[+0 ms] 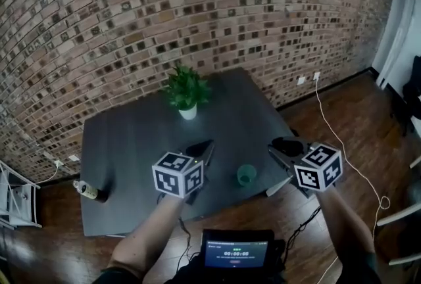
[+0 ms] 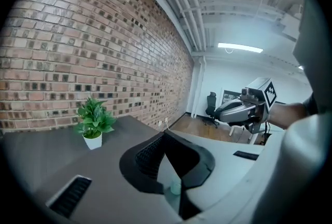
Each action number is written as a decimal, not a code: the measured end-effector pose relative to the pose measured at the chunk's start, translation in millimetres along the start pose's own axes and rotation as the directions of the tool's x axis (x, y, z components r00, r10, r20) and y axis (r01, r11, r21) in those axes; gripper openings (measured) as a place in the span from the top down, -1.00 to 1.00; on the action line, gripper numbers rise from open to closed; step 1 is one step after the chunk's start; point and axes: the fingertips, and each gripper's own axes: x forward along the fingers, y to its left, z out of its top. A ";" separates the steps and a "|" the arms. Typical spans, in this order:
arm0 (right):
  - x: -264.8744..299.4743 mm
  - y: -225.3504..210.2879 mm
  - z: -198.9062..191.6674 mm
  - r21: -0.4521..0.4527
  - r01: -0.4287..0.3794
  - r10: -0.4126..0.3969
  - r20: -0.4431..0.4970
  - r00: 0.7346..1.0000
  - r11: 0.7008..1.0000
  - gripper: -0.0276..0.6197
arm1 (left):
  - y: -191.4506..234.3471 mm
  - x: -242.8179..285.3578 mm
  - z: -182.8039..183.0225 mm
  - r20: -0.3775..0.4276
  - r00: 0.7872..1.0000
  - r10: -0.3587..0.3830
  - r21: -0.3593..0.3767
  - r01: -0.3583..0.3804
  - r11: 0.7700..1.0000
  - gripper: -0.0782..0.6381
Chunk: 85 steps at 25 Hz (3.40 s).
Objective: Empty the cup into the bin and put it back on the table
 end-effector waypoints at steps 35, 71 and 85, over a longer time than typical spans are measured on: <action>99.3 22.1 -201.0 0.019 -0.354 0.308 -0.536 0.786 0.935 -0.25 | 30.7 10.0 -213.5 -0.363 0.900 0.240 -0.228 -0.336 0.914 0.56; 150.8 26.9 -255.6 -0.082 -0.390 0.321 -0.428 0.845 0.917 -0.43 | 14.3 21.8 -301.6 -0.460 0.854 0.243 -0.246 -0.386 0.889 0.56; 173.0 28.3 -241.2 -0.127 -0.341 0.312 -0.203 0.928 0.931 -0.43 | 16.5 32.7 -299.8 -0.360 0.897 0.256 -0.241 -0.354 0.904 0.56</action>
